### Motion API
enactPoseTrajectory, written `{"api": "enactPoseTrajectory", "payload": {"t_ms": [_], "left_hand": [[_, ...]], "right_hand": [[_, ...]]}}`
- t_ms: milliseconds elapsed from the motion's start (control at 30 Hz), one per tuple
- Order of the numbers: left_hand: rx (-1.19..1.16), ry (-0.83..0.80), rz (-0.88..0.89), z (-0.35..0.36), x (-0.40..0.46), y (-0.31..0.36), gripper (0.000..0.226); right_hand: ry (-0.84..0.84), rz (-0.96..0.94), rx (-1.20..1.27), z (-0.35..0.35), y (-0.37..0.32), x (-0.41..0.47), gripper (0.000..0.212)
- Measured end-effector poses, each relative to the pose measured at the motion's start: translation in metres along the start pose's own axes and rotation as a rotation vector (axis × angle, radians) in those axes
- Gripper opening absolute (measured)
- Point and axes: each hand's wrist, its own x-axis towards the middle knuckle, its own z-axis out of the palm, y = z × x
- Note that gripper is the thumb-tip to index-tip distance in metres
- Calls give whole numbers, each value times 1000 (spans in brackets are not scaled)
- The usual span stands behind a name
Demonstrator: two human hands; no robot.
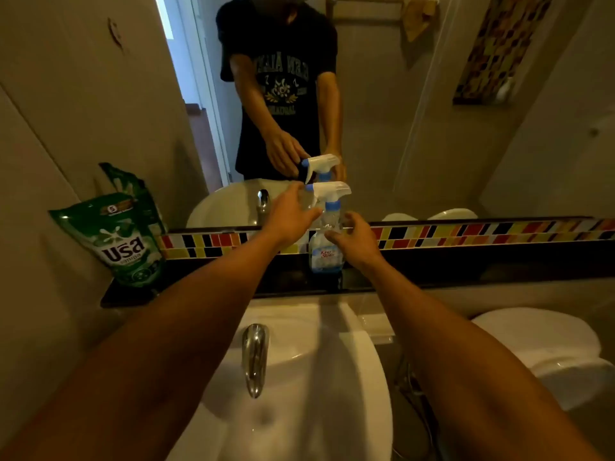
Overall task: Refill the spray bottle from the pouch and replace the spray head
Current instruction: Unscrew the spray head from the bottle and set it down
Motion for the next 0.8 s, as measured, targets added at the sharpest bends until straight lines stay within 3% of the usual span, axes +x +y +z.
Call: {"api": "enactPoseTrajectory", "payload": {"t_ms": [167, 400, 800], "left_hand": [[-142, 26, -23, 14, 26, 7, 66], [-180, 17, 20, 25, 46, -2, 36], [-217, 98, 103, -1, 46, 10, 29]], "right_hand": [[-86, -3, 103, -2, 15, 29, 53], [-181, -8, 110, -1, 33, 50, 43], [-175, -21, 95, -3, 15, 37, 38]]}}
